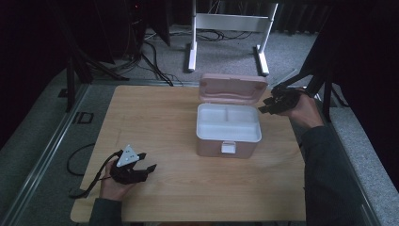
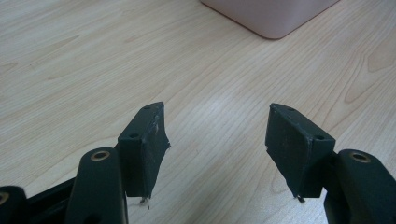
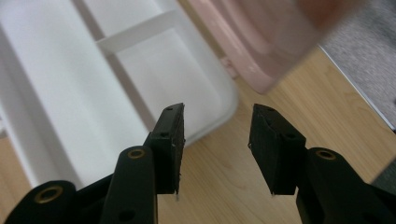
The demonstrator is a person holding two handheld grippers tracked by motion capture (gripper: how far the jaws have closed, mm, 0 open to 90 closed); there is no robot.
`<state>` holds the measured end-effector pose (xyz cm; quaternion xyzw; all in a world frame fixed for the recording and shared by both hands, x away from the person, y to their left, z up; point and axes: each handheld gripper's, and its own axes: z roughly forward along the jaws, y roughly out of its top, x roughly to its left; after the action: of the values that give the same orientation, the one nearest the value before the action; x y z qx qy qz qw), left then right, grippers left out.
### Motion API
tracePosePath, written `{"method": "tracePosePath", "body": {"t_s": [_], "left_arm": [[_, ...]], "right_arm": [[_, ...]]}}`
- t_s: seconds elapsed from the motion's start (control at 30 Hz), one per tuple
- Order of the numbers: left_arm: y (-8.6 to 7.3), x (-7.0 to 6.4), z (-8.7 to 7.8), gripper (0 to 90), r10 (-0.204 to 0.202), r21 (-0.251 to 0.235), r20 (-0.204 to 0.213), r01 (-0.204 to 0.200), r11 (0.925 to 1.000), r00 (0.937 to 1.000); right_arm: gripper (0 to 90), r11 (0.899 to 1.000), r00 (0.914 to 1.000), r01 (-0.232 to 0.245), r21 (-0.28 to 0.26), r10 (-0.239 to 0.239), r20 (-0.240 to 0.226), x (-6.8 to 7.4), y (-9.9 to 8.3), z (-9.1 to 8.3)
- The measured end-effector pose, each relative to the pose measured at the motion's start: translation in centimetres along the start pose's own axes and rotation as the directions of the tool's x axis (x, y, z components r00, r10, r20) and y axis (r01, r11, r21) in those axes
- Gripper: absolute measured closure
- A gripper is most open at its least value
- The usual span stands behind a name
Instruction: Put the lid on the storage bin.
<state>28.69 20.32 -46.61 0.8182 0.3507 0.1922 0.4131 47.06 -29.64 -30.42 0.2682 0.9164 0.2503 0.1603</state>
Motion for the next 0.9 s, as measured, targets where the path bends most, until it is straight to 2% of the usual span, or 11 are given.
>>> {"method": "tracePosePath", "body": {"t_s": [0.13,0.2,0.27,0.37,0.57,0.67,0.7,0.77,0.9], "left_arm": [[0.0,0.0,0.0,38.3,-0.001,0.0,0.0,0.001,1.0,1.0],[0.0,0.0,0.1,38.3,0.001,0.003,0.0,-0.001,1.0,1.0],[0.0,0.0,0.1,38.3,0.001,0.003,0.0,-0.001,1.0,1.0],[0.0,0.0,0.1,38.3,0.002,0.002,0.0,-0.002,1.0,1.0],[0.0,0.0,0.0,38.3,-0.002,-0.003,0.0,0.002,1.0,1.0],[0.0,0.0,0.0,38.3,-0.001,-0.002,0.0,0.001,1.0,1.0],[0.0,0.0,0.0,38.3,0.0,0.0,-0.001,0.0,1.0,1.0],[0.0,0.0,0.0,38.3,0.002,0.001,-0.001,-0.002,1.0,1.0],[0.1,0.0,0.0,38.3,0.001,0.001,0.0,-0.001,1.0,1.0]], "right_arm": [[55.3,0.998,0.9975,-0.058,-0.025,0.059,0.038,-0.9,-0.4,-0.4],[55.3,0.997,0.9962,-0.072,-0.033,0.074,0.047,-1.2,-0.5,-0.5],[55.2,0.992,0.9905,-0.114,-0.062,0.118,0.07,-1.7,-0.7,-0.7],[53.5,0.985,0.9852,-0.142,-0.097,0.151,0.082,-2.1,-0.8,-0.8],[53.6,0.975,0.9714,-0.193,-0.112,0.206,0.118,-2.4,-0.9,-0.9],[53.1,0.966,0.9616,-0.221,-0.136,0.239,0.135,-2.8,-0.8,-0.9],[52.3,0.961,0.9568,-0.234,-0.146,0.255,0.14,-2.9,-0.8,-1.0],[51.6,0.95,0.9516,-0.26,-0.171,0.282,0.122,-3.2,-0.7,-1.0],[51.7,0.931,0.9329,-0.304,-0.205,0.334,0.135,-3.7,-0.7,-1.0]]}}
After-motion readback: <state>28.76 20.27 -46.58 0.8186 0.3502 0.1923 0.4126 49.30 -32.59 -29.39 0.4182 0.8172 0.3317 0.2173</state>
